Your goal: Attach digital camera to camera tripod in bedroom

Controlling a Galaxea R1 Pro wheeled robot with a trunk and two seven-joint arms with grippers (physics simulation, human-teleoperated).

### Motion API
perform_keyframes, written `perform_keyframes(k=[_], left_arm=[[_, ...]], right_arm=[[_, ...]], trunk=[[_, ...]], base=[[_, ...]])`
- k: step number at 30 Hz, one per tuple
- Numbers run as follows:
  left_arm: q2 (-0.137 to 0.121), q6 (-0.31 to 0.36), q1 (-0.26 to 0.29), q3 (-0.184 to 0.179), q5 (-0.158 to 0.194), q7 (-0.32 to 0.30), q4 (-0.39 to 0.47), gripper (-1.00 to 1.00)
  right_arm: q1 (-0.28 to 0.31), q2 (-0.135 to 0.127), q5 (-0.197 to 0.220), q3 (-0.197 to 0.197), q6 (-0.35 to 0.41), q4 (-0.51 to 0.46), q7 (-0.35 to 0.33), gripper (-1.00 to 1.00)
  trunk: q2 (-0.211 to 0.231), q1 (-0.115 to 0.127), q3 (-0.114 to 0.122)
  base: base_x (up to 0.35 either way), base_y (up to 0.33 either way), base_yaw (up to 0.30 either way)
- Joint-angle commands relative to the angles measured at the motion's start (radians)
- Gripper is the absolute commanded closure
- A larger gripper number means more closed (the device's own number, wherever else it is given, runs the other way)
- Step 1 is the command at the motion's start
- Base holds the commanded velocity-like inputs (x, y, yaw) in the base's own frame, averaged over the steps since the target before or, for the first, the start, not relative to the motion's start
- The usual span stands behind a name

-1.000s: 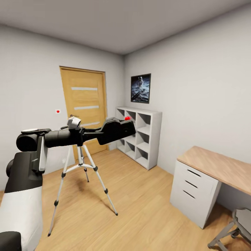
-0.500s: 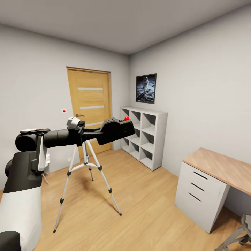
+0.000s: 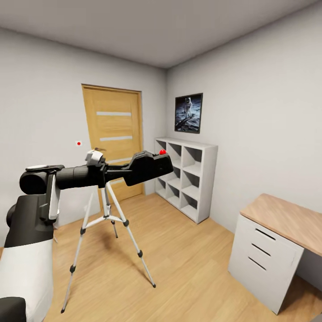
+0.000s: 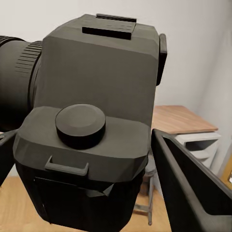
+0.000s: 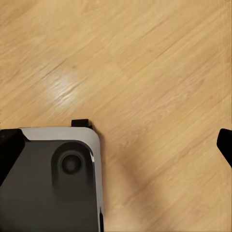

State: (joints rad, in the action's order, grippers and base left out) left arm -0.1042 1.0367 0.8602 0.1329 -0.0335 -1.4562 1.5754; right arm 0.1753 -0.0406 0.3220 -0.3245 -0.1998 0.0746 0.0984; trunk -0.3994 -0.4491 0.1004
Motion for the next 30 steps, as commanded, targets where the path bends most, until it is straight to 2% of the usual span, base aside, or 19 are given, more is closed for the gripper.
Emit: perform_keyframes(k=[1, 10, 21, 30], left_arm=[[0.0, 0.01, 0.0, 0.001, -0.003, -0.007, 0.0, 1.0], [0.0, 0.01, 0.0, 0.001, -0.003, -0.007, 0.0, 1.0], [0.0, 0.01, 0.0, 0.001, -0.003, -0.007, 0.0, 1.0], [0.001, 0.01, 0.0, -0.002, -0.003, -0.007, 0.0, 1.0]], right_arm=[[0.001, 0.001, 0.008, -0.008, -0.006, 0.004, 0.0, -1.0], [0.001, 0.001, 0.008, -0.008, -0.006, 0.004, 0.0, -1.0], [0.001, 0.001, 0.008, -0.008, -0.006, 0.004, 0.0, -1.0], [0.001, 0.001, 0.008, -0.008, -0.006, 0.004, 0.0, -1.0]], trunk=[[-0.001, -0.001, 0.0], [-0.001, -0.001, 0.0], [-0.001, -0.001, 0.0], [-0.001, -0.001, 0.0]], base=[[0.339, 0.0, 0.0], [0.337, -0.049, 0.01], [0.333, -0.1, 0.223], [0.33, -0.101, 0.039]])
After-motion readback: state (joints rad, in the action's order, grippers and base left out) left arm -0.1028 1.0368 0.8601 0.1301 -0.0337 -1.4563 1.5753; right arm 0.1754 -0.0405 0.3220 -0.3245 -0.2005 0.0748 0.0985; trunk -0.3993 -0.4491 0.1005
